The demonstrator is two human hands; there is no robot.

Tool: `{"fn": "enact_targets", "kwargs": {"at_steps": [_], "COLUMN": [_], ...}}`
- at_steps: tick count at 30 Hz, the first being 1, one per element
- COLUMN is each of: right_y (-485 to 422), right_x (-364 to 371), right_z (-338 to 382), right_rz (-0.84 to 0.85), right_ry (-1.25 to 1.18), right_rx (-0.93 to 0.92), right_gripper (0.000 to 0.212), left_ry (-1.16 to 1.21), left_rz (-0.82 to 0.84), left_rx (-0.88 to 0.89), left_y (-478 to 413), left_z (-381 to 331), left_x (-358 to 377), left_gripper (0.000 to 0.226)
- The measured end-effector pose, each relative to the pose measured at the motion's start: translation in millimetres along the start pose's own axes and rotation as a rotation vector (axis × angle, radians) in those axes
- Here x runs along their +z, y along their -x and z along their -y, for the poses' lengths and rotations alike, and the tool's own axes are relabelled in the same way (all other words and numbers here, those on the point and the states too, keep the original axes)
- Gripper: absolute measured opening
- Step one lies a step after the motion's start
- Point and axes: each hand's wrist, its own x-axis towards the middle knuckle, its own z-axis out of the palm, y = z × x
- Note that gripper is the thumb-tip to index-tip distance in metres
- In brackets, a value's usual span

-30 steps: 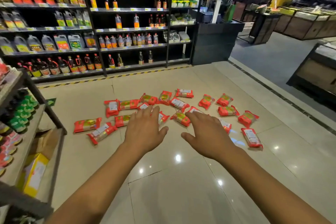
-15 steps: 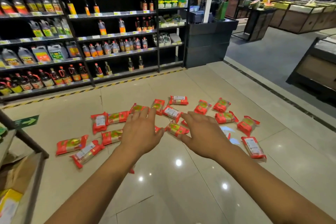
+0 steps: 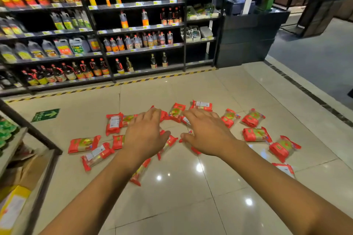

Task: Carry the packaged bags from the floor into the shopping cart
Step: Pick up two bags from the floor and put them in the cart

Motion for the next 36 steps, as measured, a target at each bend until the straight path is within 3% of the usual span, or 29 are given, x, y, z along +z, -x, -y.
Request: {"fn": "enact_targets", "kwargs": {"at_steps": [21, 30, 36], "right_y": [-356.0, -478.8, -571.7], "right_x": [69.4, 150.5, 240.9], "right_z": [7.0, 1.0, -23.9], "right_rz": [0.301, 0.458, 0.571], "right_ry": [0.112, 0.181, 0.204], "right_rx": [-0.330, -0.414, -0.450], "right_gripper": [0.077, 0.081, 0.087], "left_ry": [0.142, 0.124, 0.156], "left_rz": [0.163, 0.320, 0.458], "left_rx": [-0.398, -0.508, -0.600], "left_y": [-203.8, -262.8, -307.7], "left_z": [196.5, 263.3, 301.1], "left_x": [107.0, 155.8, 241.0], "left_gripper": [0.077, 0.080, 0.085]}}
